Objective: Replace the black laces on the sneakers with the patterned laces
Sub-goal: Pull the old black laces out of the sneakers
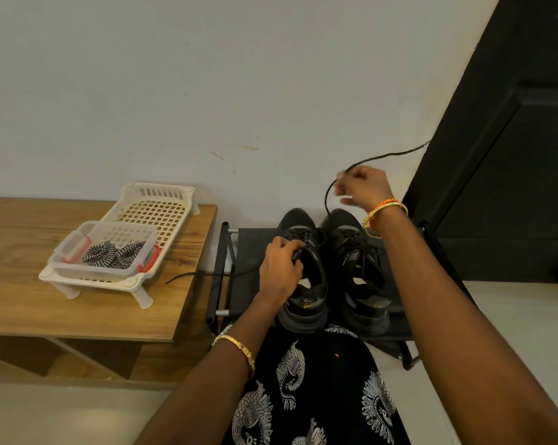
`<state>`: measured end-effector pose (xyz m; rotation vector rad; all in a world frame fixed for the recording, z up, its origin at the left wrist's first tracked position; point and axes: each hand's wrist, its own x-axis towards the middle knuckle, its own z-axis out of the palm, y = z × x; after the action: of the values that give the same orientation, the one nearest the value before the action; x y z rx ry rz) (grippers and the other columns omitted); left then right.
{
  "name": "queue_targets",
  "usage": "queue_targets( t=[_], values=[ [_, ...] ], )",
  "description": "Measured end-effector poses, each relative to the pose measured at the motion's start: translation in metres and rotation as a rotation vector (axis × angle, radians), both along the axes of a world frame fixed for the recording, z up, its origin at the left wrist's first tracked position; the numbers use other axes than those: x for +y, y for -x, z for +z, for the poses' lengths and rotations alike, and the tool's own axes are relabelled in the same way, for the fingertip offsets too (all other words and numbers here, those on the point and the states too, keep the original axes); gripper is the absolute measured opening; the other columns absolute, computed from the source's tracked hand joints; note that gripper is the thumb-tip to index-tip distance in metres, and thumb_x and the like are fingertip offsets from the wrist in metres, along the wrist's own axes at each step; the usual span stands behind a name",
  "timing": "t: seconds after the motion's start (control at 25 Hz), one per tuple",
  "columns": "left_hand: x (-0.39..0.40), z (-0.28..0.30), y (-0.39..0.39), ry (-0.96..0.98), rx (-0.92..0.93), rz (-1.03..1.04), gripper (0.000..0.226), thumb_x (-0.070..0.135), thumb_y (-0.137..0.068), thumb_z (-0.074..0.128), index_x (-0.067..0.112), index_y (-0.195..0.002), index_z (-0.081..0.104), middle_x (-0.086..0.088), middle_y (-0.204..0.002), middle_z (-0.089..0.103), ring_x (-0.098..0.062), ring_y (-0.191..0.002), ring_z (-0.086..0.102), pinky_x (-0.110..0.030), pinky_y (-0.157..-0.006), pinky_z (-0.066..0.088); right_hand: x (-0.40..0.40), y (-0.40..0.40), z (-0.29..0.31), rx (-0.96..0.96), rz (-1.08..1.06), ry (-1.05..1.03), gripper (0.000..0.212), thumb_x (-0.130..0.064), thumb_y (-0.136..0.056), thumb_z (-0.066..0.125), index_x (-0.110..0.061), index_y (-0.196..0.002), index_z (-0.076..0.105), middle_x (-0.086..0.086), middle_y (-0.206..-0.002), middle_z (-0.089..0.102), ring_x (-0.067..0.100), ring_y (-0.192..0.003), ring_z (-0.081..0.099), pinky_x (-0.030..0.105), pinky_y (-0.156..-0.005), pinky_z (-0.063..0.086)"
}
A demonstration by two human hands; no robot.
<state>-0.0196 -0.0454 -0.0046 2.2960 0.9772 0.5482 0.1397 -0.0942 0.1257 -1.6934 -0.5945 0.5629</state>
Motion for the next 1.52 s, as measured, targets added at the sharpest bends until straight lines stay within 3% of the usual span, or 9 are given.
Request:
queue_targets(
  t=[0.08, 0.24, 0.64, 0.88, 1.04, 1.16, 1.24, 1.36, 1.52],
  values=[
    [0.003, 0.003, -0.003, -0.010, 0.061, -0.007, 0.035, 0.017, -0.090, 0.059, 0.022, -0.125, 0.059, -0.003, -0.119, 0.048, -0.021, -0.112, 0.046, -0.035, -0.082, 0.049, 0.004, 0.003, -0.029, 0.004, 0.158, 0.255, 0.033, 0.002, -0.088, 0.056, -0.001, -0.121, 0.051, 0.011, -0.098, 0.062, 0.022, -0.085, 0.061, 0.034, -0.068, 0.051],
    [0.002, 0.010, -0.012, -0.110, 0.169, 0.004, 0.025, 0.022, -0.092, 0.058, 0.017, -0.116, 0.055, -0.008, -0.118, 0.049, -0.027, -0.104, 0.053, -0.039, -0.079, 0.049, -0.009, 0.033, -0.092, -0.279, 0.226, 0.604, 0.036, -0.010, -0.080, 0.064, -0.005, -0.115, 0.058, 0.013, -0.111, 0.061, 0.030, -0.102, 0.059, 0.037, -0.091, 0.049],
    [-0.001, 0.013, -0.021, -0.307, 0.307, -0.061, 0.022, 0.018, -0.100, 0.043, 0.008, -0.116, 0.054, -0.012, -0.123, 0.051, -0.030, -0.095, 0.059, -0.032, -0.068, 0.041, -0.016, 0.073, -0.125, -0.379, -0.136, 0.517, 0.008, -0.017, -0.081, 0.060, -0.011, -0.087, 0.059, 0.008, -0.095, 0.062, 0.028, -0.087, 0.058, 0.032, -0.067, 0.044],
    [-0.003, 0.013, -0.019, -0.307, 0.211, -0.079, 0.015, 0.015, -0.099, 0.043, 0.007, -0.102, 0.056, -0.009, -0.107, 0.058, -0.028, -0.086, 0.058, -0.032, -0.068, 0.041, -0.011, 0.077, -0.130, -0.363, -0.189, 0.532, 0.016, -0.019, -0.081, 0.057, -0.011, -0.094, 0.056, 0.008, -0.105, 0.056, 0.029, -0.097, 0.055, 0.038, -0.075, 0.047],
    [0.003, 0.003, -0.015, 0.022, -0.050, 0.141, 0.010, 0.025, -0.093, 0.057, 0.016, -0.089, 0.061, 0.005, -0.083, 0.061, -0.014, -0.077, 0.056, -0.031, -0.069, 0.042, -0.013, 0.080, -0.133, -0.383, -0.231, 0.500, 0.018, -0.016, -0.081, 0.056, -0.011, -0.097, 0.057, 0.008, -0.108, 0.055, 0.029, -0.102, 0.054, 0.039, -0.078, 0.047],
    [0.012, 0.002, -0.016, 0.791, -0.483, 0.437, 0.006, 0.018, -0.092, 0.059, 0.015, -0.089, 0.062, 0.000, -0.087, 0.065, -0.014, -0.085, 0.063, -0.028, -0.070, 0.051, -0.014, 0.080, -0.135, -0.394, -0.236, 0.495, 0.017, -0.016, -0.082, 0.056, -0.012, -0.099, 0.058, 0.008, -0.108, 0.055, 0.028, -0.103, 0.054, 0.039, -0.078, 0.048],
    [0.015, 0.006, -0.016, 1.071, -0.627, 0.491, 0.010, 0.009, -0.096, 0.051, 0.008, -0.098, 0.061, -0.001, -0.085, 0.064, -0.009, -0.077, 0.060, -0.018, -0.060, 0.047, -0.014, 0.080, -0.136, -0.400, -0.237, 0.495, 0.017, -0.016, -0.083, 0.057, -0.013, -0.100, 0.058, 0.007, -0.109, 0.055, 0.027, -0.103, 0.054, 0.038, -0.077, 0.048],
    [0.018, 0.013, -0.014, 0.850, -0.497, 0.342, 0.019, 0.005, -0.096, 0.040, 0.014, -0.103, 0.055, -0.003, -0.090, 0.060, -0.011, -0.074, 0.055, -0.019, -0.059, 0.043, -0.014, 0.080, -0.137, -0.393, -0.249, 0.482, 0.018, -0.015, -0.083, 0.057, -0.012, -0.101, 0.058, 0.007, -0.109, 0.055, 0.026, -0.102, 0.054, 0.037, -0.076, 0.048],
    [0.011, 0.005, -0.008, -0.058, -0.041, -0.027, 0.021, 0.025, -0.092, 0.051, 0.019, -0.108, 0.063, -0.002, -0.116, 0.050, -0.017, -0.112, 0.042, -0.035, -0.088, 0.039, -0.014, 0.078, -0.138, -0.398, -0.240, 0.495, 0.015, -0.016, -0.084, 0.056, -0.012, -0.099, 0.057, 0.007, -0.108, 0.055, 0.027, -0.101, 0.054, 0.040, -0.077, 0.049]
  ],
)
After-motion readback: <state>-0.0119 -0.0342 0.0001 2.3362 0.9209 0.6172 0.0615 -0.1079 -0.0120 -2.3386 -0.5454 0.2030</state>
